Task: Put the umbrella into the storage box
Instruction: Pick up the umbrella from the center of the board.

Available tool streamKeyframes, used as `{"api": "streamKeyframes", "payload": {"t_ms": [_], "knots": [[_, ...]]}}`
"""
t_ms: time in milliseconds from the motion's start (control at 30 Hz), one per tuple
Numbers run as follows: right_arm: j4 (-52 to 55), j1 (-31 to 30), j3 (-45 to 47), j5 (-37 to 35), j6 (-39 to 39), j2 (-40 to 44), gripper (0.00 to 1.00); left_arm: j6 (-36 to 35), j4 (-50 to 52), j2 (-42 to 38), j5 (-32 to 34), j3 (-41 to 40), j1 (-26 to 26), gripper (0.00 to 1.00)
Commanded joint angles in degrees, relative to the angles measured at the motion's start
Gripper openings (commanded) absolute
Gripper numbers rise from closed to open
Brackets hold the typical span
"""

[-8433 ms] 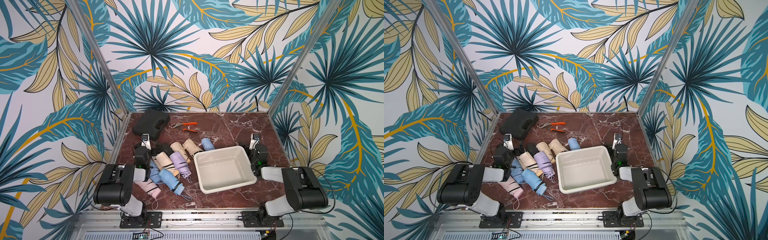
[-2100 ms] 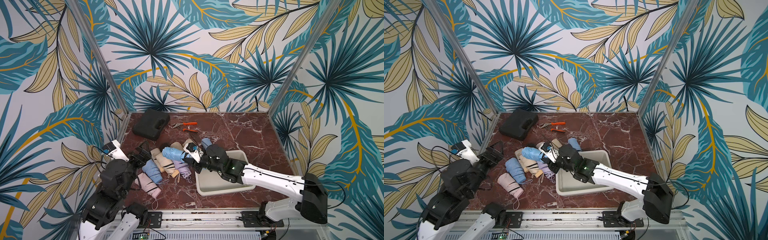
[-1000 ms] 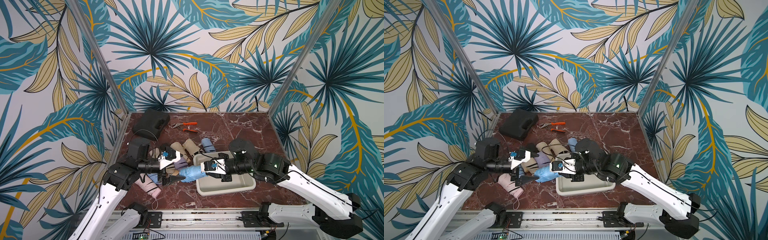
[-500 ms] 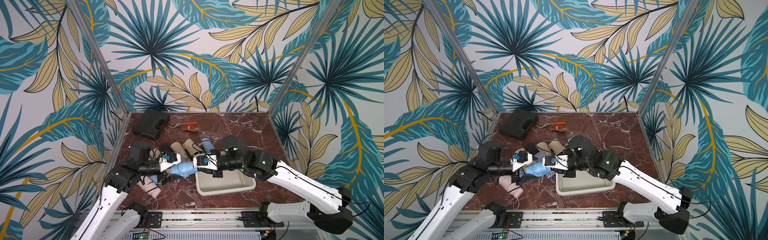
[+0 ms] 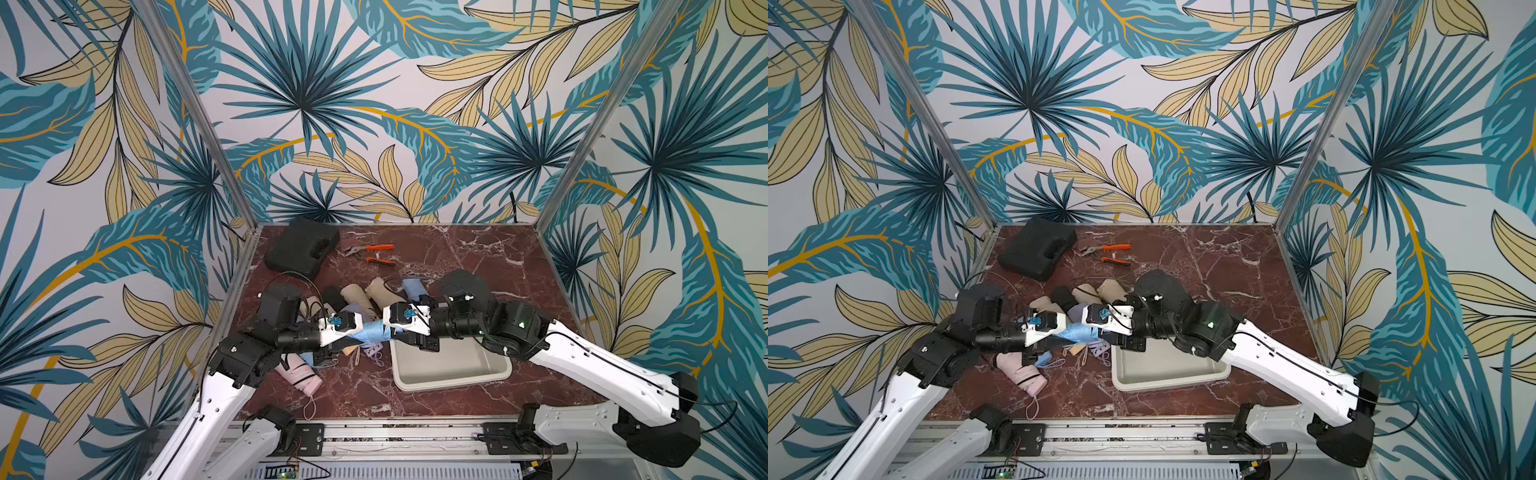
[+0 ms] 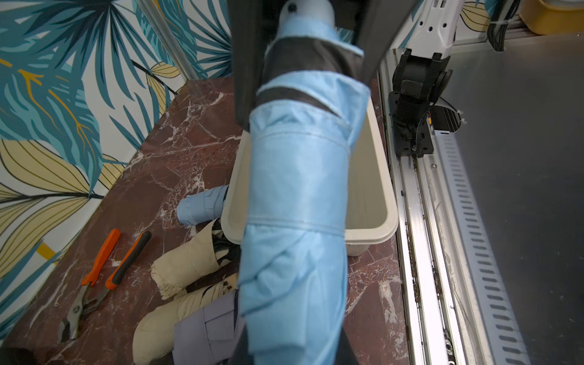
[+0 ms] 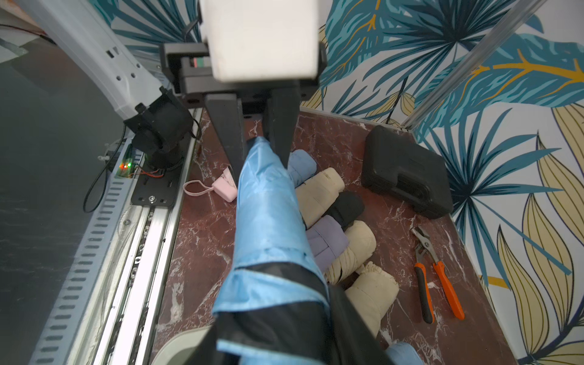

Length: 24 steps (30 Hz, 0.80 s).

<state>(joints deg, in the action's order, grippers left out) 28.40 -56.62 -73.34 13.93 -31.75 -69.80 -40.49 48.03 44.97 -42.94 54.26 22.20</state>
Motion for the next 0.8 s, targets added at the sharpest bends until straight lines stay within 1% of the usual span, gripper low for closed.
{"api": "streamKeyframes", "payload": {"t_ms": [0,33,67,167,233,300,433,500,533,600,667,767], "knots": [[-6.93,-0.25,4.19,-2.26,3.24,4.22,0.64,1.89,-4.69,-0.89,0.83,-1.08,-0.03,0.0],[-7.88,-0.26,5.39,-3.14,3.91,5.62,0.7,2.84,-6.09,-1.15,1.07,-1.41,-0.04,0.0],[-8.6,-0.25,6.45,-4.22,4.7,7.01,0.74,3.92,-8.03,-1.41,1.37,-1.93,-0.05,0.0],[-9.01,-0.25,8.32,-7.91,7.53,10.63,0.78,7.75,-15.51,-2.12,2.31,-4.05,-0.03,0.0],[-8.44,-0.26,8.86,-10.89,10.9,12.55,0.78,12.33,-23.28,-2.4,4.19,-6.03,-0.01,0.0],[-7.96,-0.31,9.27,-13.76,15.83,13.9,0.78,17.62,-31.4,-2.35,6.3,-7.84,-0.02,0.0],[-11.24,-0.24,10.92,-19.68,31.57,14.31,0.78,29.4,-51.54,-1.67,11.68,-11.89,0.04,0.0],[-15.17,-0.24,12.15,-21.39,39.14,13.38,0.78,34.9,-61.31,-1.06,14.94,-14.11,0.04,0.0],[-19.7,-0.3,12.95,-22.35,42.97,12.69,0.78,37.55,-65.61,-0.57,16.71,-15.05,0.04,0.0],[-26.62,-0.26,14.28,-23.71,48.22,10.64,0.78,41.15,-71.23,0.69,19.3,-16.3,0.04,0.0],[-33.44,-0.31,14.55,-24.17,50.52,8.0,0.78,43.24,-74.29,2.17,20.26,-16.77,0.08,0.0],[-41.17,-0.3,12.27,-25.92,52.46,2.92,0.79,45.61,-75.71,4.31,20.57,-16.82,0.26,0.0]]}}
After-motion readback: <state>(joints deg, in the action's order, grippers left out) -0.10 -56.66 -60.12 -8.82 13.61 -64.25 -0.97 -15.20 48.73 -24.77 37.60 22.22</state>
